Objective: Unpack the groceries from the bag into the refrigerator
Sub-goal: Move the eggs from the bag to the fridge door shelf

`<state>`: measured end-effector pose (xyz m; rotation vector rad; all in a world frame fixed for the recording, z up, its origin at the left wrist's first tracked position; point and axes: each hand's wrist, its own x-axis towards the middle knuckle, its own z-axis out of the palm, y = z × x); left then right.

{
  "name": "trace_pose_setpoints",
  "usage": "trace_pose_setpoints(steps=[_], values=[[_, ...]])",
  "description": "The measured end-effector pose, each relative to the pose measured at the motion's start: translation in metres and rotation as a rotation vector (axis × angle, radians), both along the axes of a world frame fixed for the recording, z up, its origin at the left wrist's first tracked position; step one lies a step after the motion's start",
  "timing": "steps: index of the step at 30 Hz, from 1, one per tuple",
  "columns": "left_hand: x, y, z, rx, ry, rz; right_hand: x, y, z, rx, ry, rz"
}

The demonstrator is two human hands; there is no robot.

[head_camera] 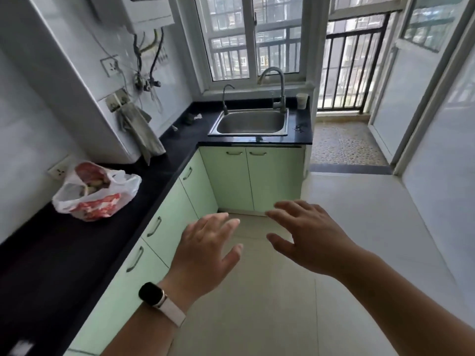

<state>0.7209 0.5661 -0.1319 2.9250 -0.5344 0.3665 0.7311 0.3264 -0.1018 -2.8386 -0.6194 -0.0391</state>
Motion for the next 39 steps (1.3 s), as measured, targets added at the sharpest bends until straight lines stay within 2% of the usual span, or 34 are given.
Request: trace_pose_setpoints(steps=[5, 14, 22, 30, 39], values=[[0.003, 0.031, 0.006, 0.025, -0.046, 0.177, 0.037, 0.032, -0.001, 0.017, -0.014, 0.168], [0.009, 0.105, -0.014, -0.004, -0.02, 0.402, 0.094, 0.115, -0.013, -0.02, 0.022, 0.382], [0.072, 0.192, -0.047, -0.107, 0.004, 0.463, 0.165, 0.206, -0.029, -0.093, 0.07, 0.422], [0.144, 0.302, -0.054, -0.168, -0.005, 0.472, 0.238, 0.322, -0.019, -0.132, 0.045, 0.419], [0.17, 0.377, -0.062, -0.213, 0.01, 0.538, 0.288, 0.407, -0.028, -0.162, 0.053, 0.48]])
